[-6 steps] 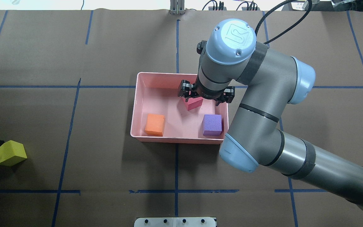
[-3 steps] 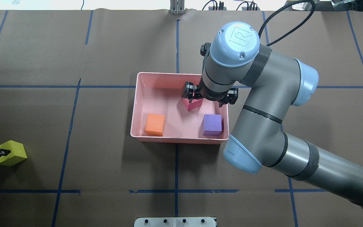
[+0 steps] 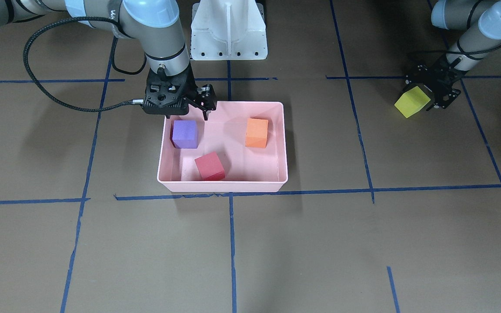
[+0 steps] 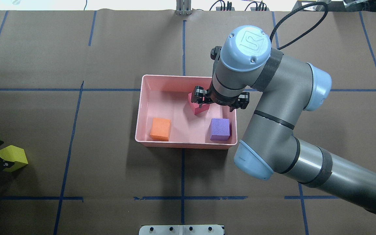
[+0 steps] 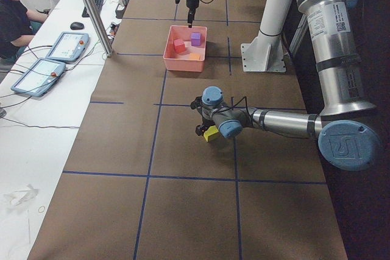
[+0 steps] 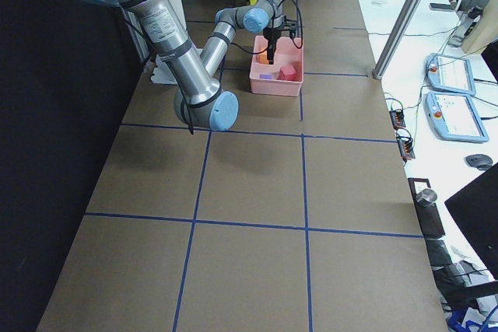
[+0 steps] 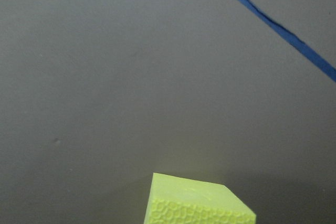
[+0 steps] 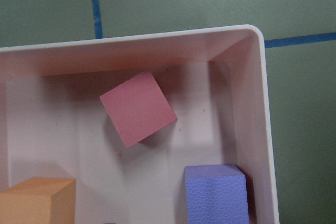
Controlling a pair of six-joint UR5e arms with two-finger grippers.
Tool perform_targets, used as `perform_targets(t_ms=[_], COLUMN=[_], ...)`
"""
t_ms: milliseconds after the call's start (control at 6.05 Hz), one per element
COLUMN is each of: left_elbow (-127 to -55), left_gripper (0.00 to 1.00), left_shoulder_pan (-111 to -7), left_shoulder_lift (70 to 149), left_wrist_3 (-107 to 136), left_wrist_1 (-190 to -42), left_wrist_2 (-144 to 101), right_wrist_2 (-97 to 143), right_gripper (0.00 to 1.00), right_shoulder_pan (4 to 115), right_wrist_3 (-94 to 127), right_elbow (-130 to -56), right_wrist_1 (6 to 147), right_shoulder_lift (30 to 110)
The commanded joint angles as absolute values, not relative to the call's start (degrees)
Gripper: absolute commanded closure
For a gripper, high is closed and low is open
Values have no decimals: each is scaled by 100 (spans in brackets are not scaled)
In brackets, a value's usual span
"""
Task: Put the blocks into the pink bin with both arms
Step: 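Grasp the yellow-green cube with the left gripper while the right gripper hovers over the bin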
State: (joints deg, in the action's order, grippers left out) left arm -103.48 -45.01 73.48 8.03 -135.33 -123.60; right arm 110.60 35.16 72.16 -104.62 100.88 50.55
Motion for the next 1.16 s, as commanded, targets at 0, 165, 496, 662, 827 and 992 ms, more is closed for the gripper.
perform_targets(t_ms=[0,165,496,662,827,992], left_elbow=[-10301,-10292,-10405,-10528,-10860,-11490], left_gripper=[0,33,43,43,43,42], left_shoulder_pan=[-4360,-4342,-4342,-4359,-4455,-4726], left_shoulder_lift=[7356,7400,7435,7557,7689,8291], left_wrist_3=[948,1054,1395,1563,1765,2036], left_wrist_1=[-13518,-13483,-13465,-13387,-12916,-11623], left_wrist_2=[-12366,-12366,-12375,-12662,-12735,-12735], right_wrist_2=[11048,11057,11144,11336,11625,11898], right_gripper=[0,0,0,0,0,0], right_shoulder_pan=[3516,3516,3725,3970,4321,4690], right_wrist_3=[7216,7216,6761,6367,5780,4983], right_elbow=[-10468,-10468,-10546,-10564,-10564,-10564], right_wrist_1=[10072,10072,10072,10072,10064,10046], right_shoulder_lift=[5098,5098,5098,5228,5386,5657])
